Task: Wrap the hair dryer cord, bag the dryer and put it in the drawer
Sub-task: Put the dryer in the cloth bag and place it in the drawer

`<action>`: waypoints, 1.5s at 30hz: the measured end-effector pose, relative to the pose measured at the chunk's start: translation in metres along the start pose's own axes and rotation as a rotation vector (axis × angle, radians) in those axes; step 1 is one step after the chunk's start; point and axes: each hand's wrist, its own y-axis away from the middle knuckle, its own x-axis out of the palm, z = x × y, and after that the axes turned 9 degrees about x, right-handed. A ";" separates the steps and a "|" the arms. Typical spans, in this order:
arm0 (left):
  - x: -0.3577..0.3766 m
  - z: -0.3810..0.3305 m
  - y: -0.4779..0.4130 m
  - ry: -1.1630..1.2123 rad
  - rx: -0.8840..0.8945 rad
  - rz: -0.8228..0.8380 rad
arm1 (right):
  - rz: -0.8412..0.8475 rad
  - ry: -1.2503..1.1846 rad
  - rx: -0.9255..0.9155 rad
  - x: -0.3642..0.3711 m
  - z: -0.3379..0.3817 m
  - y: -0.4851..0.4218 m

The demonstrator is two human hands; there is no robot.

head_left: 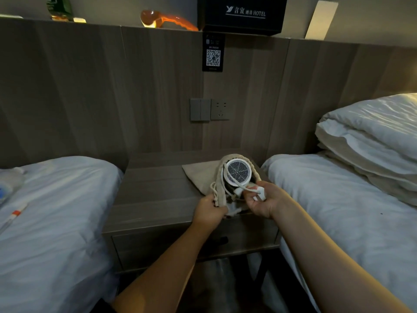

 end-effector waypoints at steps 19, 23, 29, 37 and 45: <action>-0.041 -0.044 0.010 -0.602 0.332 0.011 | -0.151 0.330 -0.158 0.018 -0.030 -0.017; -0.053 -0.040 0.008 -0.546 0.258 -0.078 | -0.089 0.421 -0.189 0.014 -0.031 -0.012; -0.058 -0.033 0.008 -0.634 0.322 -0.129 | -0.601 1.368 -1.035 -0.037 -0.028 0.004; -0.065 -0.038 0.007 -1.011 0.498 -0.045 | -0.350 1.893 -0.842 -0.026 0.007 -0.008; -0.072 -0.036 0.003 -1.037 0.436 0.017 | -0.394 1.939 -0.793 -0.021 0.006 -0.019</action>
